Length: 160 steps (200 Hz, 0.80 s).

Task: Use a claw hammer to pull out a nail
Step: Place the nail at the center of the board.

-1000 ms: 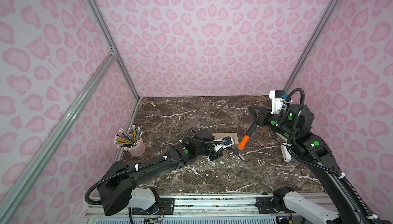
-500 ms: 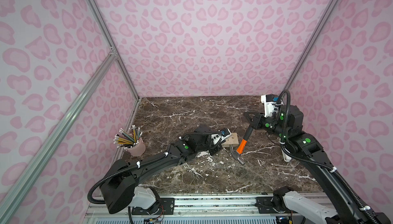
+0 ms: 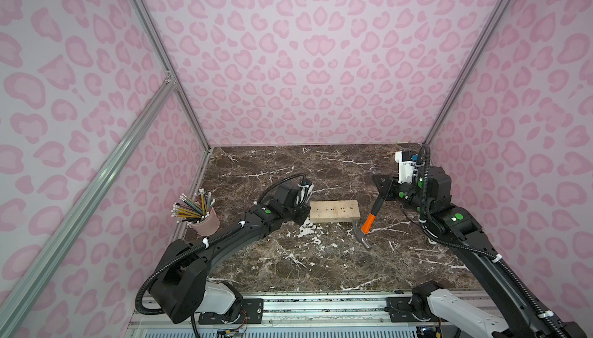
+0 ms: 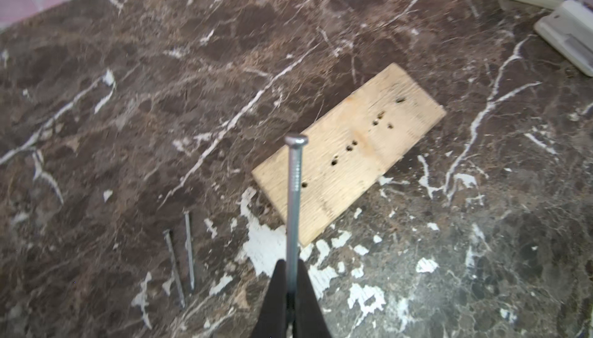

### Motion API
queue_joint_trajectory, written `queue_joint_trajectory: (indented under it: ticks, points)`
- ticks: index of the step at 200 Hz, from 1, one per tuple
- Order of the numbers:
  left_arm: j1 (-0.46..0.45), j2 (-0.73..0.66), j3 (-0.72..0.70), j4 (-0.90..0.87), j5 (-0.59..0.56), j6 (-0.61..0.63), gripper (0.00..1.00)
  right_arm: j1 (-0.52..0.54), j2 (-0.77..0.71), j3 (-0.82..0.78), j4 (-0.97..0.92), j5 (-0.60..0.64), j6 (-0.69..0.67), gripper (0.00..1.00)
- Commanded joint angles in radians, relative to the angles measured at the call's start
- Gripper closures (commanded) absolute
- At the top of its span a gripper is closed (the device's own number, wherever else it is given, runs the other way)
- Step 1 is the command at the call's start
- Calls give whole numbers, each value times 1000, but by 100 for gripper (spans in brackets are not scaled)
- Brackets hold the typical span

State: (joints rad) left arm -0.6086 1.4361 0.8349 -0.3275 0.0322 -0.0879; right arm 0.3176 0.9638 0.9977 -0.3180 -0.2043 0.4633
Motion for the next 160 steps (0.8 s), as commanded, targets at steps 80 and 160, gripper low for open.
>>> queue_joint_trajectory:
  ticks: [80, 160]
  points:
    - [203, 212, 62, -104, 51, -213, 97, 0, -19, -21, 99, 32, 10, 100]
    - [257, 266, 57, -121, 61, -216, 96, -3, -36, -55, 113, 46, 18, 100]
